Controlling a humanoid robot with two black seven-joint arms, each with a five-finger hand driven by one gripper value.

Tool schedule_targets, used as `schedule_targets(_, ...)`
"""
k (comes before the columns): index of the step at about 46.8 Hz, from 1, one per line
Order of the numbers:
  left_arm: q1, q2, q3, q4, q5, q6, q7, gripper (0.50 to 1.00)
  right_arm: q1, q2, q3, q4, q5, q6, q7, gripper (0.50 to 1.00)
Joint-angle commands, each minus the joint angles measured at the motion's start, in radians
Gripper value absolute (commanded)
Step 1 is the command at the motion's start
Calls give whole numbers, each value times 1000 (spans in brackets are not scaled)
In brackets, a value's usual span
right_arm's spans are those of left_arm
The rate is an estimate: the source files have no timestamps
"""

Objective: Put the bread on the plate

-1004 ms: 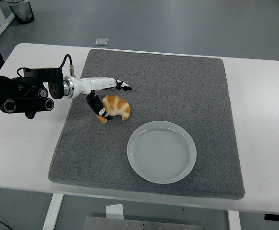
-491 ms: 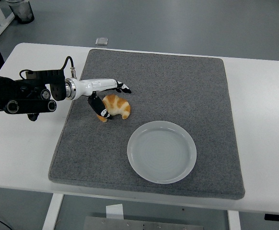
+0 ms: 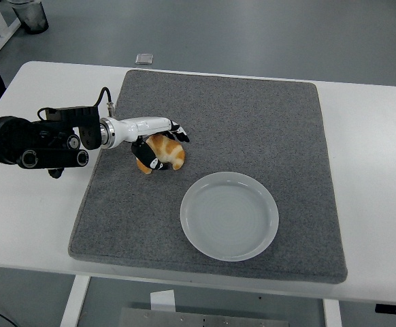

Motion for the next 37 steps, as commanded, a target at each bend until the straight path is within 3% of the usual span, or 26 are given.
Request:
schedule_targets(1, 0, -2, 2, 7, 0, 0, 0, 823, 0, 0, 0, 0, 0, 0, 0, 952)
schedule_targets(4, 0, -3, 2, 10, 0, 0, 0, 812, 0, 0, 0, 0, 0, 0, 0, 954)
schedule_targets(11, 0, -18, 3, 11, 2, 0, -2, 714, 0, 0, 0, 0, 0, 0, 0, 954)
schedule_targets(18, -1, -18, 3, 13, 11, -2, -3, 500, 0, 0, 0, 0, 0, 0, 0, 952)
schedule_targets(37, -6, -21, 9, 42, 16, -2, -5, 500, 0, 0, 0, 0, 0, 0, 0, 952)
